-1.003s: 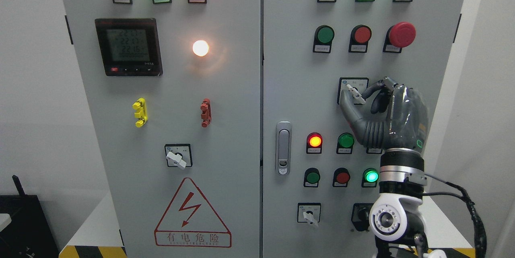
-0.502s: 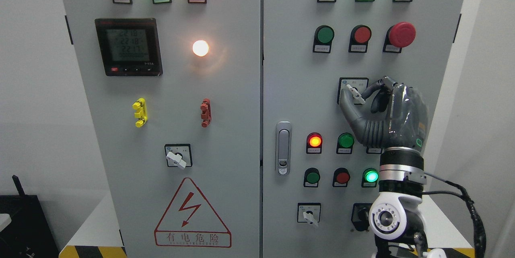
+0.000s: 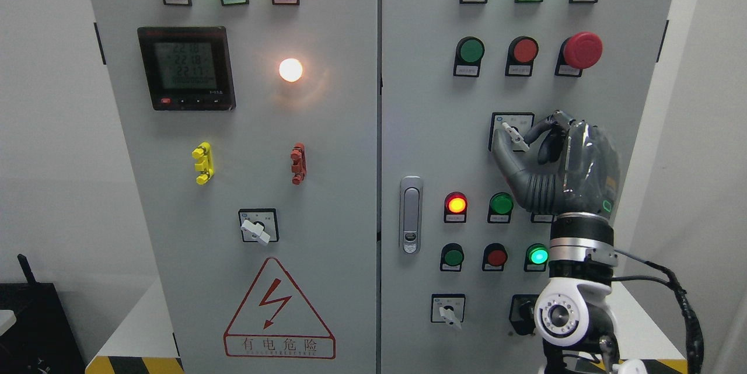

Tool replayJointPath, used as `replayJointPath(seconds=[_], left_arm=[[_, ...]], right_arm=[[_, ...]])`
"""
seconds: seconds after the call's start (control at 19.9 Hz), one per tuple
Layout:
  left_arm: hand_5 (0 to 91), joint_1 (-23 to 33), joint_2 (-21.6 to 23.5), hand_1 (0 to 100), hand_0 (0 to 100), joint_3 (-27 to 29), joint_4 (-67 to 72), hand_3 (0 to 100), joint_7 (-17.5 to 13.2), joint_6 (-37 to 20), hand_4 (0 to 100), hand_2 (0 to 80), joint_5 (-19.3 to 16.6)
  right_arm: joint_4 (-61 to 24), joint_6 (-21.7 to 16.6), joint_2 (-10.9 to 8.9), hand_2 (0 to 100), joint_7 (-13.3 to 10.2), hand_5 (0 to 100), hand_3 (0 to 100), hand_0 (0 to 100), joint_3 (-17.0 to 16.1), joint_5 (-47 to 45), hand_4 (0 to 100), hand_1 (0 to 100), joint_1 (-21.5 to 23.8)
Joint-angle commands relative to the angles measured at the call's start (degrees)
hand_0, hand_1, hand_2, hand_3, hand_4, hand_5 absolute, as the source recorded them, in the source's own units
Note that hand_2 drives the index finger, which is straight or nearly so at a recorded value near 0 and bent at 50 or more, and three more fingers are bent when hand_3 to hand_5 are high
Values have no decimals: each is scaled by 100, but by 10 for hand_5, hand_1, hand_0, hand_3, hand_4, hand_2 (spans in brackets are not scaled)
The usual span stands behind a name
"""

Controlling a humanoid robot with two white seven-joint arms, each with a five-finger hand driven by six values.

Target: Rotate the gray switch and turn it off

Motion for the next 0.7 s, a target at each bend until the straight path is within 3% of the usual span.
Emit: replayJointPath(seconds=[0.0, 0.65], left_arm=[[0, -53, 0, 389, 120, 44, -149, 0, 32, 32, 0, 0, 114], [0, -53, 0, 389, 120, 44, -149, 0, 32, 32, 0, 0, 106]], right_arm=[[20, 2, 0, 671, -1, 1000, 965, 339, 114, 0, 943, 470, -5], [38, 2, 0, 699, -1, 1000, 989, 397, 123, 0, 949, 453, -32]])
